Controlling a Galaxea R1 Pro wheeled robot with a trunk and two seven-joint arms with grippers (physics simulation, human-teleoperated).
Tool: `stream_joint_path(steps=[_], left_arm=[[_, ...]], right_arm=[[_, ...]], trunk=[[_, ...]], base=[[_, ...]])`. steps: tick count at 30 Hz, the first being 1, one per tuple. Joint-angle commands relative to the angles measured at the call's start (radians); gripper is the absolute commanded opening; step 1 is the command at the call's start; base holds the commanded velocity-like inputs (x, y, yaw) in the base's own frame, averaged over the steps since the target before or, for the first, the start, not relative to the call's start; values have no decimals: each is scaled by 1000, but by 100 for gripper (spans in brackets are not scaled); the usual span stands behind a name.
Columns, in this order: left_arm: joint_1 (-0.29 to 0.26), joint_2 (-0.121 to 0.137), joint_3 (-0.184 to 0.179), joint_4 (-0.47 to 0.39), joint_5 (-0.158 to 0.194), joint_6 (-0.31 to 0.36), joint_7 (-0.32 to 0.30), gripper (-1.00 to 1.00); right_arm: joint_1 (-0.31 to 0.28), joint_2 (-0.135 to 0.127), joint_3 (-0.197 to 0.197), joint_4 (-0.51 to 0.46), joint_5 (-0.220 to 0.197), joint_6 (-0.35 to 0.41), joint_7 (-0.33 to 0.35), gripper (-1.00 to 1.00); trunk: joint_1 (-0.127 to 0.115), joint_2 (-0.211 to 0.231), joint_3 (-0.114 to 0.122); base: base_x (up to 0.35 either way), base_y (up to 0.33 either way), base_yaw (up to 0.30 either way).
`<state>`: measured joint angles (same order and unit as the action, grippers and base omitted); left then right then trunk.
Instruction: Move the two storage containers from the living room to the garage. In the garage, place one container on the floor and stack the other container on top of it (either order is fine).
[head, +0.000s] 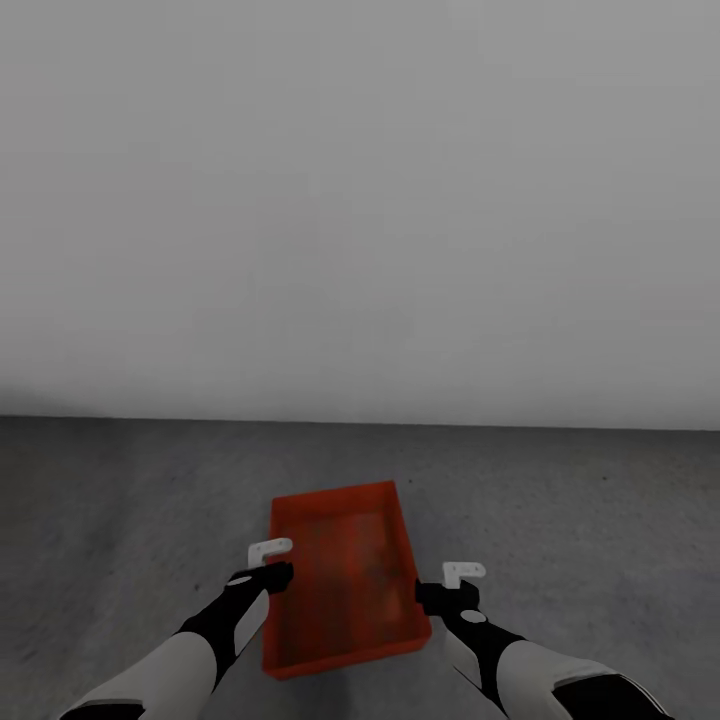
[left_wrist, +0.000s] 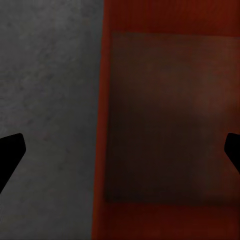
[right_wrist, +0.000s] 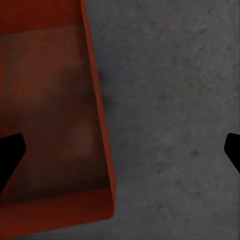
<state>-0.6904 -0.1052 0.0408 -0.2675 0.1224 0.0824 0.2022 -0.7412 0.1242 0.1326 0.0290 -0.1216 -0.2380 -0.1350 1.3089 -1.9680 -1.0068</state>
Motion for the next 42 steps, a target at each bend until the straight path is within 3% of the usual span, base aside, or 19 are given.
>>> stream_joint_path(steps=[1, 42], left_arm=[[0, -1, 4, -2, 6, 5, 2, 100], [0, -1, 4, 6, 6, 2, 3, 100]], right_arm=[[-1, 1, 9, 3, -10, -6, -1, 100], [-1, 0, 9, 3, -10, -6, -1, 100]], trunk=[[-4, 7, 2], [-161, 294, 131]], base=[[0, 0, 0], [0, 0, 0]])
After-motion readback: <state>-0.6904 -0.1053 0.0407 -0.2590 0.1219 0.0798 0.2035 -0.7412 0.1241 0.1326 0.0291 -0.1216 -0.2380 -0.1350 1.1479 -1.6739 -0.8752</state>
